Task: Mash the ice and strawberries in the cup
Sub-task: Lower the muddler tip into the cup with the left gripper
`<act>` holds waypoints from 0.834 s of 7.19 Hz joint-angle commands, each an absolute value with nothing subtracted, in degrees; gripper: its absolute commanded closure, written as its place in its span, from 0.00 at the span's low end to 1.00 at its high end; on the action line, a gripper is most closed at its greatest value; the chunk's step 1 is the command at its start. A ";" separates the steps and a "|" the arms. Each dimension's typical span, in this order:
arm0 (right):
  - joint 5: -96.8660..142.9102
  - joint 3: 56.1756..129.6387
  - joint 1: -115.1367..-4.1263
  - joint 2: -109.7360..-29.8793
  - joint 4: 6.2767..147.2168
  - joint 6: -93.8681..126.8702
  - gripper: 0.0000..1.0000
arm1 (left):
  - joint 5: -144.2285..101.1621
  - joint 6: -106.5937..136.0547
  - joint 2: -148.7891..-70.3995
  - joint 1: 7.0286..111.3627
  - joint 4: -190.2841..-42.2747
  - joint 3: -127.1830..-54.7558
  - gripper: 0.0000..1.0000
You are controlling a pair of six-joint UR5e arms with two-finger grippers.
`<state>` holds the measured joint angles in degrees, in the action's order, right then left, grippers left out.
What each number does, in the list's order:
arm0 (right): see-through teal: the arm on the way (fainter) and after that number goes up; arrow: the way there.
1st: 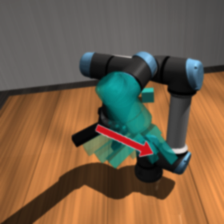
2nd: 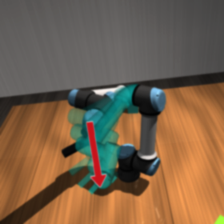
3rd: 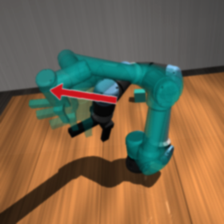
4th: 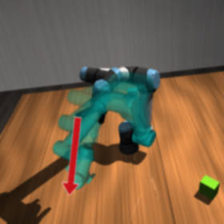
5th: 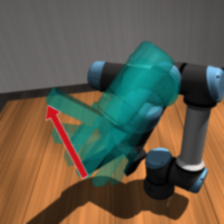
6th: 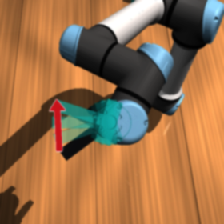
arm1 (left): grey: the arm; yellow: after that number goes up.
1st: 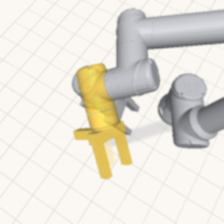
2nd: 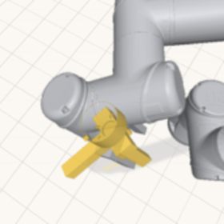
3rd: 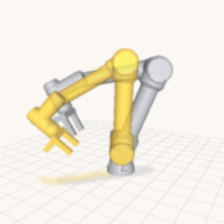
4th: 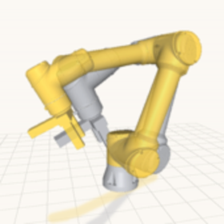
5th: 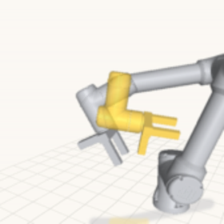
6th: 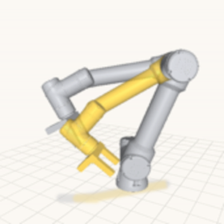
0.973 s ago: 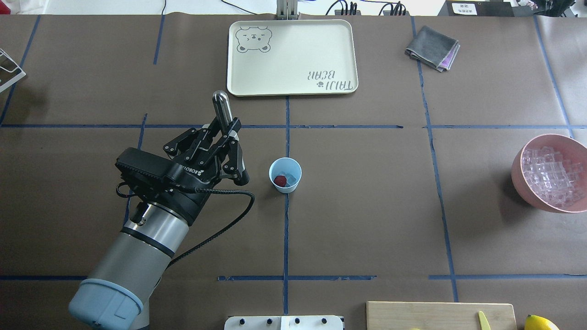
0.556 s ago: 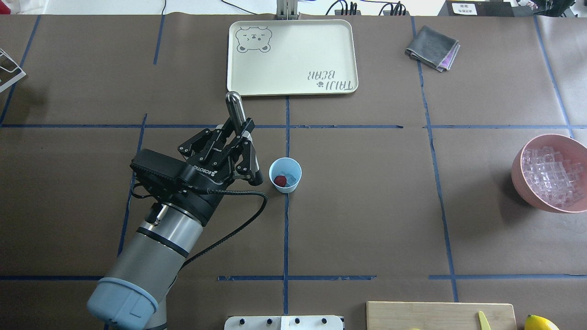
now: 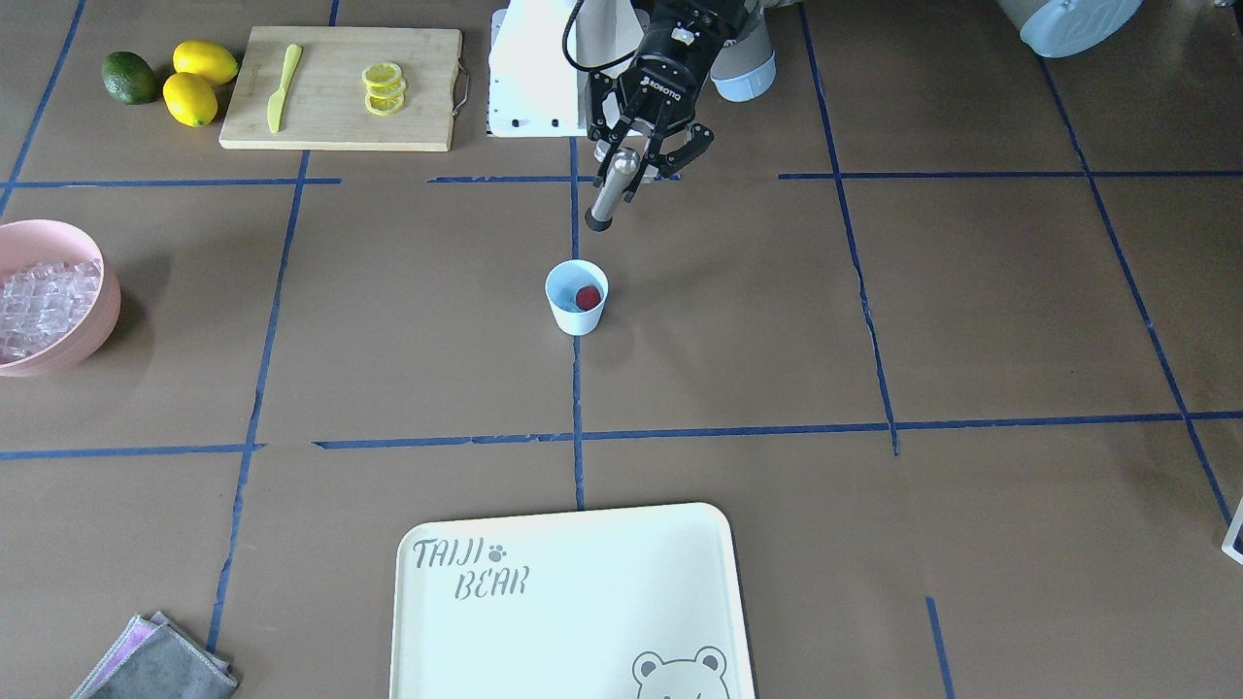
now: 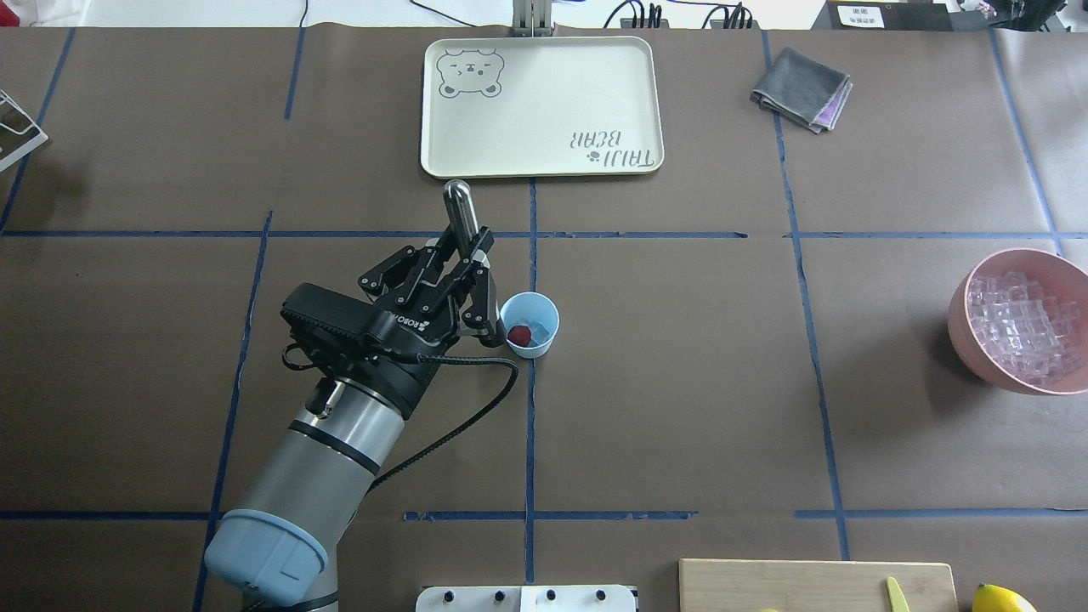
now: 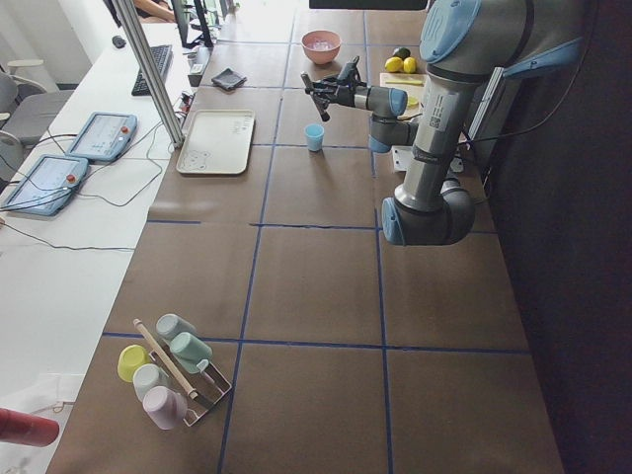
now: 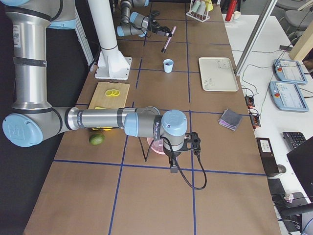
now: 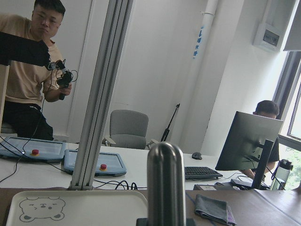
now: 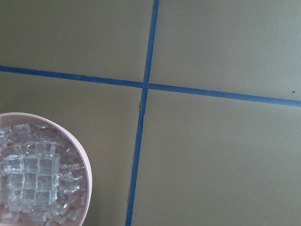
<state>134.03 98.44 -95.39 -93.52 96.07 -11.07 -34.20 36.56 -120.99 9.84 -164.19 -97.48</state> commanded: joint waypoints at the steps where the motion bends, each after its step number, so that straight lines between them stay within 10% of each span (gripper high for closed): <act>1: 134.03 98.52 -95.45 -93.52 96.06 -10.99 0.01 | -34.28 36.56 -123.21 9.93 -166.11 -94.06 1.00; 6: 134.12 98.53 -95.45 -93.60 96.06 -11.07 0.01 | -35.33 36.56 -124.80 10.37 -168.66 -89.30 1.00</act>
